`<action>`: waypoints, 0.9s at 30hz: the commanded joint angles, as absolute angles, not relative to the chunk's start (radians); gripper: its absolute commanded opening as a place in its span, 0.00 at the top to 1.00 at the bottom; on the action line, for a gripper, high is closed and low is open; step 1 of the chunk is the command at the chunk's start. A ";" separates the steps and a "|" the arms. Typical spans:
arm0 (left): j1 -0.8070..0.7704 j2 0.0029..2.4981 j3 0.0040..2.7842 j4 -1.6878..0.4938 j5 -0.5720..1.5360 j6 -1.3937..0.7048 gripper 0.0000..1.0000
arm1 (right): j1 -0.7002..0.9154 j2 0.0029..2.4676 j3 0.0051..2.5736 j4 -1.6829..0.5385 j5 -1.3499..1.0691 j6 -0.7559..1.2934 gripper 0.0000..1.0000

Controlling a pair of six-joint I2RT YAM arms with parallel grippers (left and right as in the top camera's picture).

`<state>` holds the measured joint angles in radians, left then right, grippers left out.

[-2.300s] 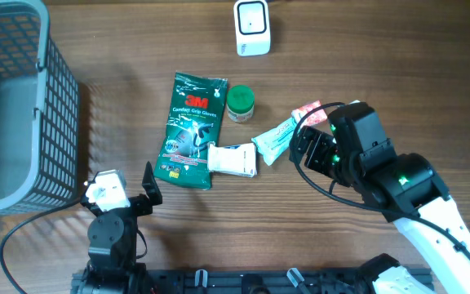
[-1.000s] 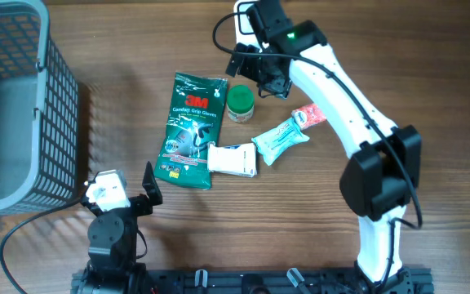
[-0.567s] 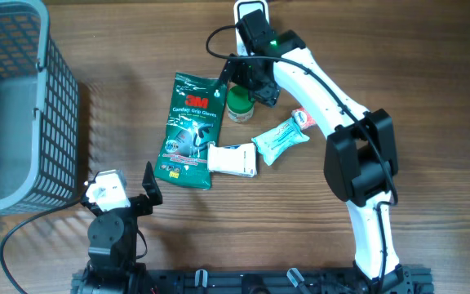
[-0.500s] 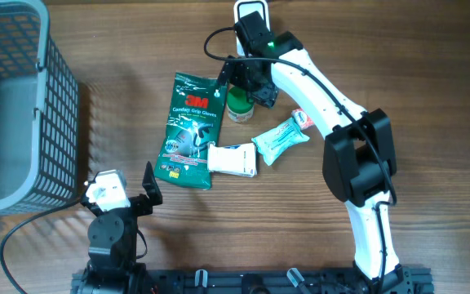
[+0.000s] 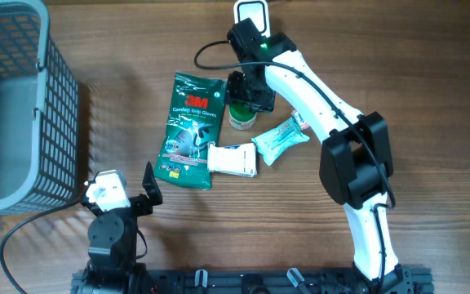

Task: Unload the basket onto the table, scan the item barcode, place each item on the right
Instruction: 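Move the right gripper over the green-lid jar, then lower the right gripper around the jar and close on it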

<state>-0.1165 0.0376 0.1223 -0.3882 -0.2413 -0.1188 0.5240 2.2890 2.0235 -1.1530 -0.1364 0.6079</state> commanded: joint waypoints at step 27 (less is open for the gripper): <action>-0.120 0.036 0.117 -0.384 -0.236 -0.136 0.00 | 0.520 2.114 2.084 -1.296 -0.146 0.885 0.00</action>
<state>-0.1165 0.0376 0.1223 -0.3882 -0.2413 -0.1188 0.5194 2.1056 2.1098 -1.2961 -0.1871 0.6689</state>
